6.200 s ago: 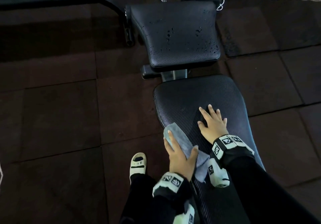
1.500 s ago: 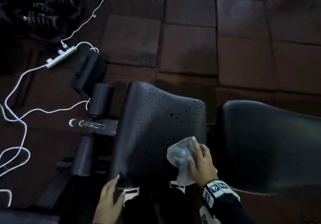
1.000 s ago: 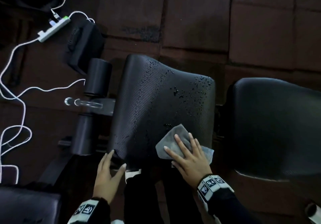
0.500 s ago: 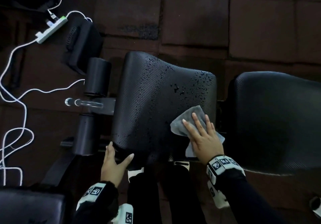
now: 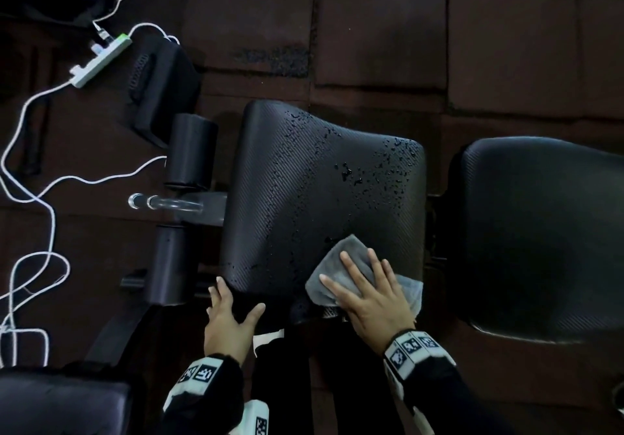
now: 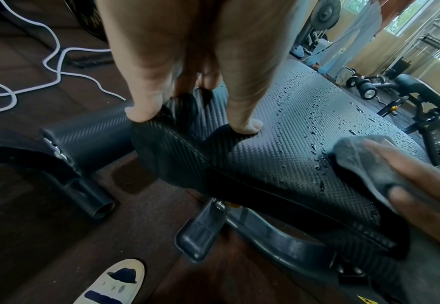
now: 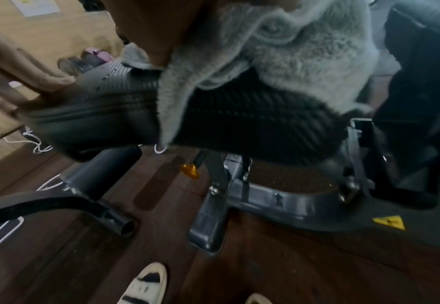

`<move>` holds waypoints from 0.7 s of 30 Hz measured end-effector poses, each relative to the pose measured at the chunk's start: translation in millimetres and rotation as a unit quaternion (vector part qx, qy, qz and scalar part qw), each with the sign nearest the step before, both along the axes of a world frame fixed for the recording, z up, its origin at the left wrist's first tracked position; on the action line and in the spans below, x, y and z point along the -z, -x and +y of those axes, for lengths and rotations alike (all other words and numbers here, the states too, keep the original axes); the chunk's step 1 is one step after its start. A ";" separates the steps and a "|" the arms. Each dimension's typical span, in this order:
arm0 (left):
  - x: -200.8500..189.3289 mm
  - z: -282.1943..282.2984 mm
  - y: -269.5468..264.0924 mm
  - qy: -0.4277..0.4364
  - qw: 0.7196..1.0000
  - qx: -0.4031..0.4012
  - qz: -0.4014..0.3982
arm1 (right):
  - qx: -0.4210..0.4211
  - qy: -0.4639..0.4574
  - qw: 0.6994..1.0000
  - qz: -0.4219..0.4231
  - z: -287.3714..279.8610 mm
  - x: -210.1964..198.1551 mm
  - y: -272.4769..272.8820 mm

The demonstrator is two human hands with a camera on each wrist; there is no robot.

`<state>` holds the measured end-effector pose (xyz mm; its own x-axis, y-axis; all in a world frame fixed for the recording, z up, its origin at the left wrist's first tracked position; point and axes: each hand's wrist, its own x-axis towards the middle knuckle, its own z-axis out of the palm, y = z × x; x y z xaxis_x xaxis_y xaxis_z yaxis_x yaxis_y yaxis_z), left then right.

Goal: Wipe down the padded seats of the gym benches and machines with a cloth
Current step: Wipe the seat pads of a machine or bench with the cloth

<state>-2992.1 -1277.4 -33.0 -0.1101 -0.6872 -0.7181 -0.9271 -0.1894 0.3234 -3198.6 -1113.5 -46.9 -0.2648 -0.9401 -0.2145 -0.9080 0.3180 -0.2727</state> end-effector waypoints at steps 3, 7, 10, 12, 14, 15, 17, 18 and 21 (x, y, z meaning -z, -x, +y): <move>0.7 0.2 -0.7 0.001 1.000 -0.001 -0.001 | 0.018 0.011 1.000 0.017 -29.6 2.0 17.3; 1.5 -0.7 -2.9 0.002 1.000 0.008 -0.006 | 0.083 -0.011 0.996 0.037 -40.0 1.5 56.7; 1.1 -1.1 -3.0 0.003 1.000 0.010 -0.010 | 0.118 -0.020 0.992 0.035 -12.0 1.5 71.0; 0.0 -0.5 -1.9 0.006 1.000 0.007 -0.008 | 0.130 -0.027 0.991 0.026 18.3 5.0 67.1; -0.9 0.3 -0.8 0.008 1.000 0.006 -0.009 | 0.099 -0.054 0.994 0.009 46.1 8.5 53.6; -1.4 0.5 -0.6 0.008 1.000 0.006 -0.009 | 0.083 -0.062 0.995 0.000 55.0 8.2 43.3; -3.0 0.9 0.2 0.005 1.000 0.004 -0.006 | 0.061 -0.048 0.997 -0.009 59.3 3.5 20.2; -4.3 0.9 0.6 0.003 1.000 0.000 0.000 | 0.046 -0.039 0.998 -0.010 55.3 0.9 9.7; -7.4 -0.3 1.1 0.002 1.000 -0.017 0.024 | 0.010 -0.036 0.999 -0.018 26.5 -5.0 -7.7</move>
